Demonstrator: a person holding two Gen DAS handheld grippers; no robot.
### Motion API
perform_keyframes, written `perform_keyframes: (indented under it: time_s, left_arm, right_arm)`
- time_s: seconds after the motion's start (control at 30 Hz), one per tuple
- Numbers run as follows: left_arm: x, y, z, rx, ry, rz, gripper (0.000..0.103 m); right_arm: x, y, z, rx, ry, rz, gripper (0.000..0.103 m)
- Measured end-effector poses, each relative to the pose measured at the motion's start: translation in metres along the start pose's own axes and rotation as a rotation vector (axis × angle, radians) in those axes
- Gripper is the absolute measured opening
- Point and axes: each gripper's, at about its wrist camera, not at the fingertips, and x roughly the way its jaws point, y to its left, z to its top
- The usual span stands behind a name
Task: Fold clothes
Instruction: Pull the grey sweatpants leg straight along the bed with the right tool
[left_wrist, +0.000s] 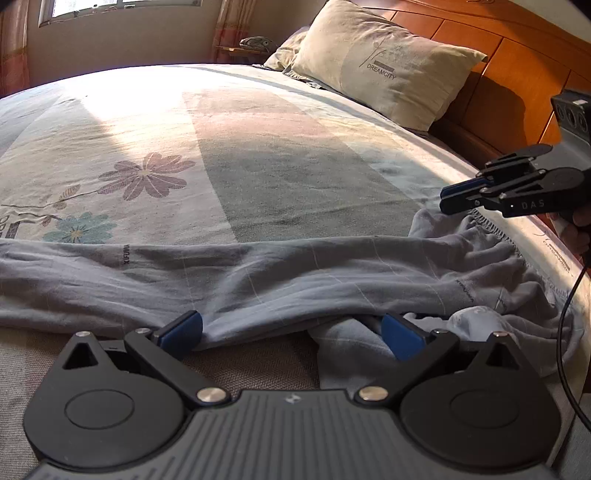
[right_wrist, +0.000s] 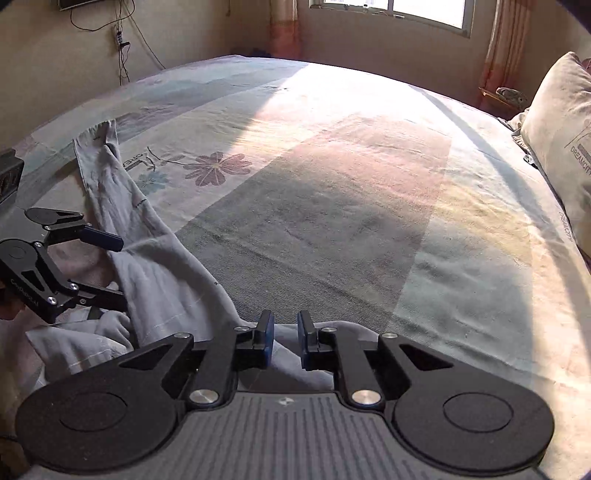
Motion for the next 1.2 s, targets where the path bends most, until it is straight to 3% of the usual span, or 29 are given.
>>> perform_keyframes:
  time_s: [0.1,0.17,0.23,0.3,0.37,0.4,0.47,0.5,0.53,0.57,0.7,0.87,1.07,1.2]
  left_arm:
    - [-0.007,0.003,-0.008,-0.036,0.003,0.005,0.103]
    - [-0.012,0.005,-0.014,-0.059,0.004,0.008,0.103]
    - [-0.013,0.005,-0.019,-0.079,-0.02,0.014,0.102]
    - [-0.014,0.005,-0.024,-0.097,-0.043,0.021,0.102]
    - [-0.013,0.003,-0.024,-0.079,-0.039,0.034,0.103]
    - [-0.012,0.003,-0.022,-0.08,-0.033,0.035,0.103]
    - [-0.012,0.004,-0.021,-0.086,-0.028,0.033,0.103]
    - [-0.011,0.004,-0.021,-0.085,-0.029,0.036,0.103]
    - [-0.01,0.003,-0.021,-0.084,-0.03,0.04,0.103]
    - [-0.01,0.002,-0.021,-0.082,-0.031,0.046,0.103]
    - [-0.013,-0.001,-0.021,-0.098,-0.018,0.065,0.103]
    - [-0.016,-0.002,-0.021,-0.102,-0.004,0.076,0.103]
    - [-0.017,-0.001,-0.019,-0.095,-0.002,0.077,0.103]
    - [-0.018,0.004,-0.016,-0.091,0.001,0.062,0.103]
  right_arm:
    - [0.023,-0.023,0.006,-0.083,0.055,-0.015,0.025]
    - [0.036,-0.032,0.008,-0.148,0.092,0.023,0.027]
    - [0.046,-0.038,0.011,-0.187,0.123,0.09,0.048]
    - [0.055,-0.043,0.012,-0.206,0.172,0.16,0.058]
    - [0.061,-0.048,0.008,-0.175,0.203,0.208,0.059]
    - [0.06,-0.048,0.006,-0.167,0.202,0.217,0.058]
    - [0.053,-0.039,0.002,-0.21,0.198,0.21,0.044]
    - [0.049,-0.031,-0.001,-0.24,0.191,0.208,0.024]
    - [0.045,-0.023,-0.004,-0.27,0.18,0.182,0.012]
    - [0.043,-0.016,-0.006,-0.292,0.171,0.146,0.009]
    - [0.035,-0.015,-0.002,-0.252,0.103,0.039,0.006]
    - [0.036,-0.055,0.018,-0.09,0.02,-0.099,0.006]
    - [0.068,-0.109,0.022,0.135,0.025,-0.26,0.006]
    - [0.08,-0.114,0.014,0.182,0.072,-0.265,0.011]
